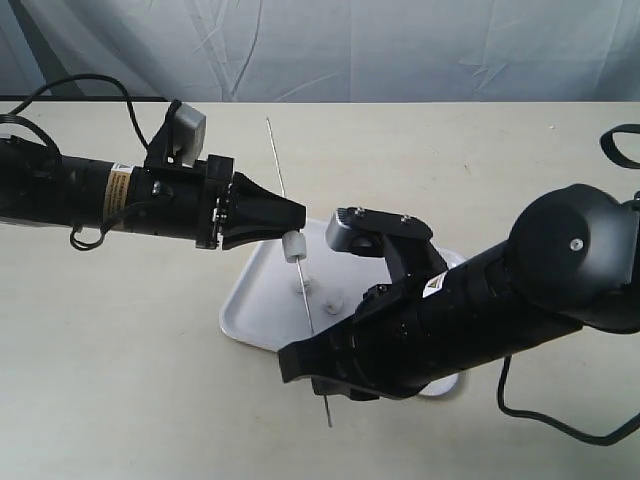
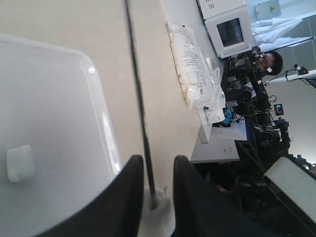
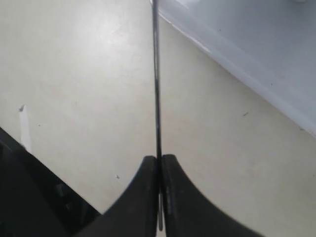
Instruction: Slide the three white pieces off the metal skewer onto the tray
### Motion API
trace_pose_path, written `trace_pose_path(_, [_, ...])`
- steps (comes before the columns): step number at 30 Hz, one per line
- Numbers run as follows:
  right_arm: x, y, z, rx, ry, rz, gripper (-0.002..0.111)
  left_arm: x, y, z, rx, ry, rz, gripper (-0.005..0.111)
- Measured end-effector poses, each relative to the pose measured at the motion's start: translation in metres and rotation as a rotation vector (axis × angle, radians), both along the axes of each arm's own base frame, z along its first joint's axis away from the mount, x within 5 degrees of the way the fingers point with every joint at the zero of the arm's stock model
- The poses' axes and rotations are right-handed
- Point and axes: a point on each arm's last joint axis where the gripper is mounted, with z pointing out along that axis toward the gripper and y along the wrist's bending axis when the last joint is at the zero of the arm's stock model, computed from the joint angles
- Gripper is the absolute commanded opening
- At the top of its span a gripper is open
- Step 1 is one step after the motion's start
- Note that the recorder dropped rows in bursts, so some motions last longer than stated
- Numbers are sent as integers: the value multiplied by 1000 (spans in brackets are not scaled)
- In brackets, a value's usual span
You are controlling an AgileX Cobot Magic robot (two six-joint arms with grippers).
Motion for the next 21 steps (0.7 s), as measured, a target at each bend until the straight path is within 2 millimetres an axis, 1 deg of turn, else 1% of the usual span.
trace_pose_path(4, [1, 0, 1, 4, -6, -8, -1, 0, 0, 0, 4, -3, -6, 24])
trace_pose_path(6, [1, 0, 2, 9, -10, -10, -1, 0, 0, 0, 4, -3, -6, 31])
trace_pose_path(8, [1, 0, 3, 10, -12, -10, -1, 0, 0, 0, 4, -3, -6, 41])
trace_pose_path(9, [1, 0, 3, 12, -14, -11, -1, 0, 0, 0, 4, -3, -6, 43])
trace_pose_path(21, [4, 0, 4, 18, -38, -33, -1, 0, 0, 0, 4, 3, -5, 44])
